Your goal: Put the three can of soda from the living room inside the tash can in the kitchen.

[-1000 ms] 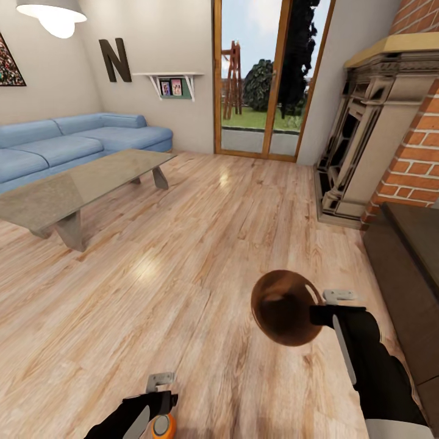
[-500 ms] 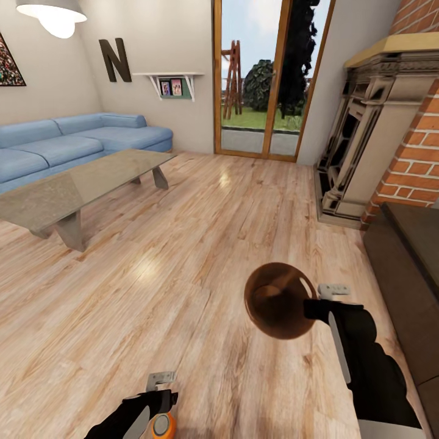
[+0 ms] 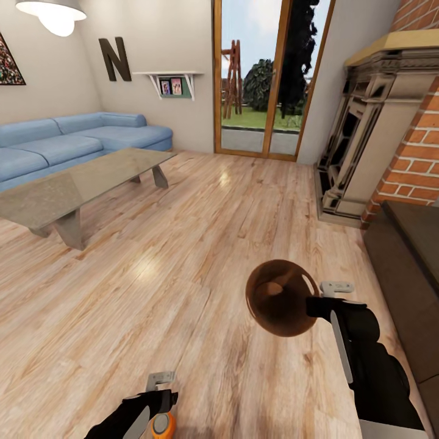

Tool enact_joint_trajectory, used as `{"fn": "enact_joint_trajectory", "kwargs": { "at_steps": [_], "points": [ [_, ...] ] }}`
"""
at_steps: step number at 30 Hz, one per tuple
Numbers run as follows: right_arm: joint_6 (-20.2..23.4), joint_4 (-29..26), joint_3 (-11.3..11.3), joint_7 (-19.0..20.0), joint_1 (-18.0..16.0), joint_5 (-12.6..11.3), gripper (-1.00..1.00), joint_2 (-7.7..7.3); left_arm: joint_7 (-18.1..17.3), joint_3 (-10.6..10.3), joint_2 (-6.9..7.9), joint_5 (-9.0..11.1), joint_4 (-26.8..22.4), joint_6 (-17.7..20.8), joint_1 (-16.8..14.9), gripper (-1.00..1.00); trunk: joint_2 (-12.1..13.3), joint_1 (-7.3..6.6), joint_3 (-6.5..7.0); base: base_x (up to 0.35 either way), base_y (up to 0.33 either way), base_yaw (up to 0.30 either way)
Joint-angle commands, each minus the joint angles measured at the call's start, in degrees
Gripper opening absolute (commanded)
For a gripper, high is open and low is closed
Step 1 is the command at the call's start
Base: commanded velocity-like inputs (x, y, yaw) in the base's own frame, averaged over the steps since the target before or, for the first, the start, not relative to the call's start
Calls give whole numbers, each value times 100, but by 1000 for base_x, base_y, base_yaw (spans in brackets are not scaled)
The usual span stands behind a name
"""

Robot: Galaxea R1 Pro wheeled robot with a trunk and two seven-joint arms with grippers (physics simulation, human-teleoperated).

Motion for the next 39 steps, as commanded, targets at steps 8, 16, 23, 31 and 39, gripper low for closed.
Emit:
{"fn": "enact_joint_trajectory", "kwargs": {
  "at_steps": [8, 16, 23, 31, 39],
  "points": [
    [0, -6, 1, 31, -3, -100, -100, -5, 7, 1, 0, -2, 5, -1, 0, 100, -162, 88, -71, 0, 0, 0],
    [0, -2, -16, 31, -3, -101, -100, -8, 18, 0, 0, -8, 6, 3, 0, 100, -162, 88, -71, 0, 0, 0],
    [0, -3, -23, 31, -3, -101, -100, -15, 27, 0, 0, -9, 6, 8, 0, 100, -162, 88, -71, 0, 0, 0],
    [0, -1, -32, 31, -3, -101, -100, -17, 121, 0, 0, -16, 6, 24, 1, 100, -283, 154, -125, 0, 0, 0],
    [0, -1, -33, 31, -3, -101, -100, -17, 170, -15, -8, -31, 6, 43, 5, 100, -443, 242, -197, 0, 0, 0]
  ]
}}
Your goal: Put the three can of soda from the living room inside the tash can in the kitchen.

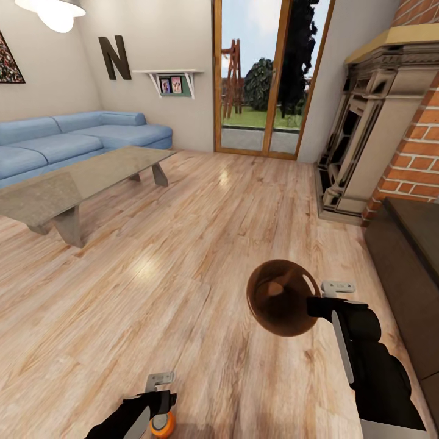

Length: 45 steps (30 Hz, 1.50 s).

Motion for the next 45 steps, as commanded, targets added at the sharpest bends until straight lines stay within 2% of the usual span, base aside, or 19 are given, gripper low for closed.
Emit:
{"fn": "enact_joint_trajectory", "kwargs": {
  "at_steps": [1, 8, 19, 24, 35, 40, 45],
  "points": [
    [0, -2, 1, 29, -2, -68, -100, 0, 2, -1, -2, -2, 0, 3, 2, 100, 0, -1, 1, 0, 0, 0],
    [0, -2, -8, 29, -2, -68, -100, -5, 6, -4, -9, -14, 0, 22, 1, 100, 0, -1, 1, 0, 0, 0],
    [0, -1, 0, 29, -2, -68, -100, 3, 6, -10, -10, -22, 2, 43, 2, 100, -401, 219, -179, 0, 0, 0],
    [0, -1, 4, 29, -2, -68, -100, 8, 1, -6, -10, -21, 1, 38, 1, 100, -401, 219, -179, 0, 0, 0],
    [0, -1, 2, 29, -2, -68, -100, 2, -3, -11, -10, -22, 0, 29, 2, 100, -842, 461, -376, 0, 0, 0],
    [0, -1, 1, 29, -2, -68, -100, 1, -3, -11, -10, -22, 0, 22, 1, 100, -844, 463, -399, 0, 0, 0],
    [0, -1, 1, 29, -2, -68, -100, 0, -3, -11, -10, -22, 0, 18, 0, 100, -850, 476, -509, 0, 0, 0]
  ]
}}
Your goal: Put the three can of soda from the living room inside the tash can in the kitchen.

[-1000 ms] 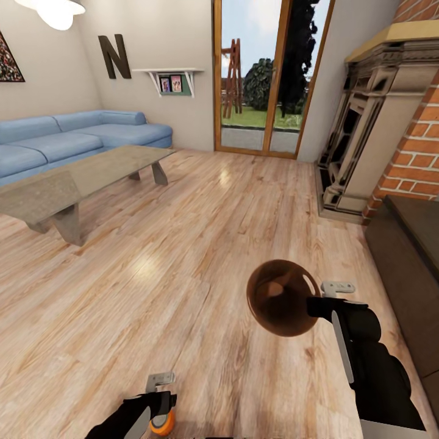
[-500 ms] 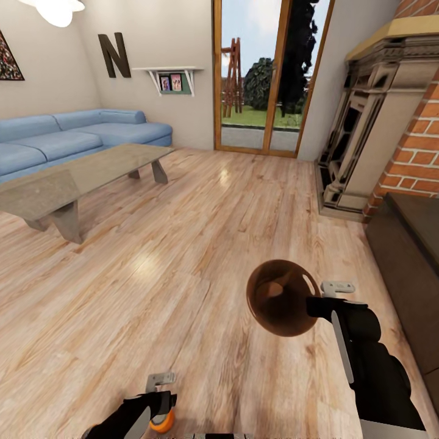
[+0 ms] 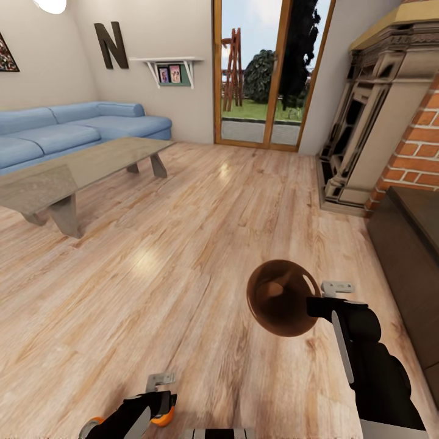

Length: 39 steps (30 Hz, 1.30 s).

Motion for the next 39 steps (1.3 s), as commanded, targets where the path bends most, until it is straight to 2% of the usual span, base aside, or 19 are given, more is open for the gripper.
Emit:
{"fn": "enact_joint_trajectory", "kwargs": {
  "at_steps": [1, 4, 22, 26, 39],
  "points": [
    [0, -6, 2, 30, -3, -77, -100, 0, 0, 0, 0, 0, 0, -1, 1, 100, -2, 2, -22, 0, 0, 0],
    [0, -6, 2, 30, -3, -77, -100, 0, 0, 0, 0, 0, 0, -1, 2, 100, -6, 9, -88, 0, 0, 0],
    [0, -6, -7, 30, -3, -77, -100, -2, -9, 1, 0, 0, 0, -23, -2, 100, -6, 9, -88, 0, 0, 0],
    [0, -6, -2, 30, -3, -77, -100, 0, -14, 0, 0, 0, 0, -33, -3, 100, -12, 20, -177, 0, 0, 0],
    [0, -6, 9, 30, -3, -77, -100, 8, -18, 6, 0, 17, 0, -45, -3, 100, -12, 20, -177, 0, 0, 0]
  ]
}}
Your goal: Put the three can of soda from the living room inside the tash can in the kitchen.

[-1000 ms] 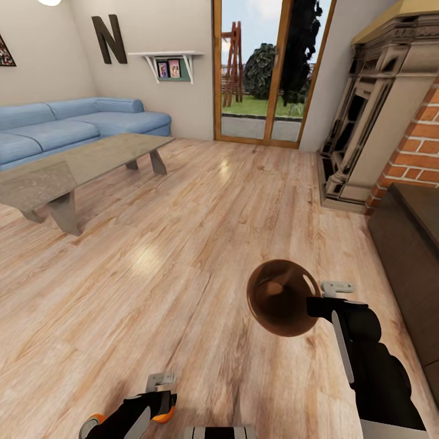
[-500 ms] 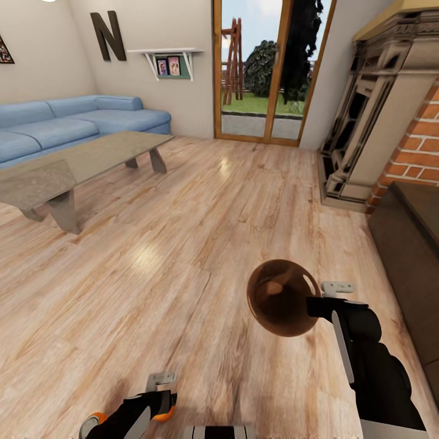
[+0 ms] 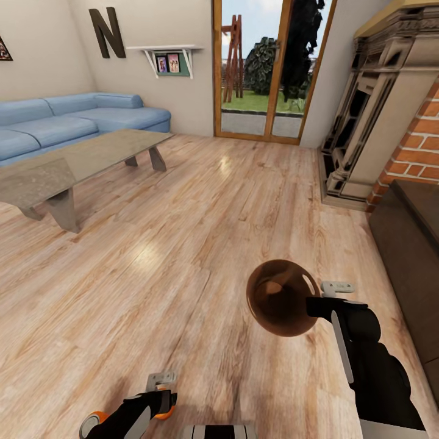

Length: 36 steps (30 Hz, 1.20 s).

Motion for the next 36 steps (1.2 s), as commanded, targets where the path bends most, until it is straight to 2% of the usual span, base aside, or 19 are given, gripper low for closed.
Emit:
{"fn": "enact_joint_trajectory", "kwargs": {
  "at_steps": [1, 18, 22, 36],
  "points": [
    [0, -2, 1, 29, -2, -69, -100, 1, 0, 1, 0, 4, 0, 0, 0, 100, 0, -1, 1, 0, 0, 0],
    [0, -3, 2, 29, -2, -69, -100, 1, 0, 8, 0, 22, -1, -5, -1, 100, 0, -1, 1, 0, 0, 0],
    [0, -3, 8, 29, -2, -69, -100, 1, 0, 11, 0, 24, 0, -6, -2, 100, -6, 10, -88, 0, 0, 0],
    [0, -11, -2, 29, -2, -69, -100, 1, -1, 12, 0, 27, -7, -9, -2, 100, -6, 10, -88, 0, 0, 0]
  ]
}}
